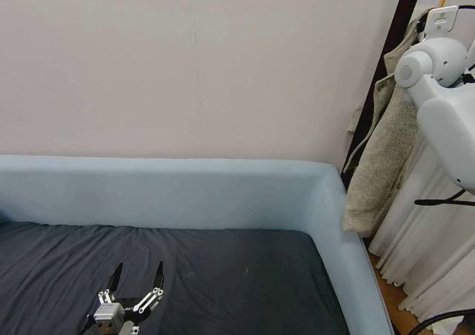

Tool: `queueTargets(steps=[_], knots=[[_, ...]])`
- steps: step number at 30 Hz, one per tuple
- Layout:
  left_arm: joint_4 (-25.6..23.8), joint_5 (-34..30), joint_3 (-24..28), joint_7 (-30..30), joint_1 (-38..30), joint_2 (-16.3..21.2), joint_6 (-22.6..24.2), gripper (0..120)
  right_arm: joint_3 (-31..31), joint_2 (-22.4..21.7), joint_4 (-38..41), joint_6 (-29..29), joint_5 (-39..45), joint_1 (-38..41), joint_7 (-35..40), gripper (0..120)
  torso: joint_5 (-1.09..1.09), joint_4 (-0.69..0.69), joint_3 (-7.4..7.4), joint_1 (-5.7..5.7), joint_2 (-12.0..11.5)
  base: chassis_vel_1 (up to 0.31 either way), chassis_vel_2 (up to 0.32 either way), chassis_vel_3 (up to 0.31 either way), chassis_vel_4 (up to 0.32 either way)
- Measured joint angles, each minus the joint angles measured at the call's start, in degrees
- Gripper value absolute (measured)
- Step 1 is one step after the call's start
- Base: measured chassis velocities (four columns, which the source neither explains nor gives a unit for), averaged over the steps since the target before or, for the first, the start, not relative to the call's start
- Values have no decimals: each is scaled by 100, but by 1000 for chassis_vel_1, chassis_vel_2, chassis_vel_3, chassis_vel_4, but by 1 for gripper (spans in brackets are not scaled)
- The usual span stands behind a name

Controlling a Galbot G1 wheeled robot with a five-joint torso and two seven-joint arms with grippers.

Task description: Pick up the clothes from the sofa and hang them on the clothes hanger.

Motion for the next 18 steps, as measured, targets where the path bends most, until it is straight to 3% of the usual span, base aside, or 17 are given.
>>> queueTargets(steps=[18], knots=[[0, 0, 0, 0, 0, 0, 0, 100, -366, -319, 117, -7, 699, 142, 171, 11, 1, 0, 0, 0, 0, 0, 0, 0, 0]])
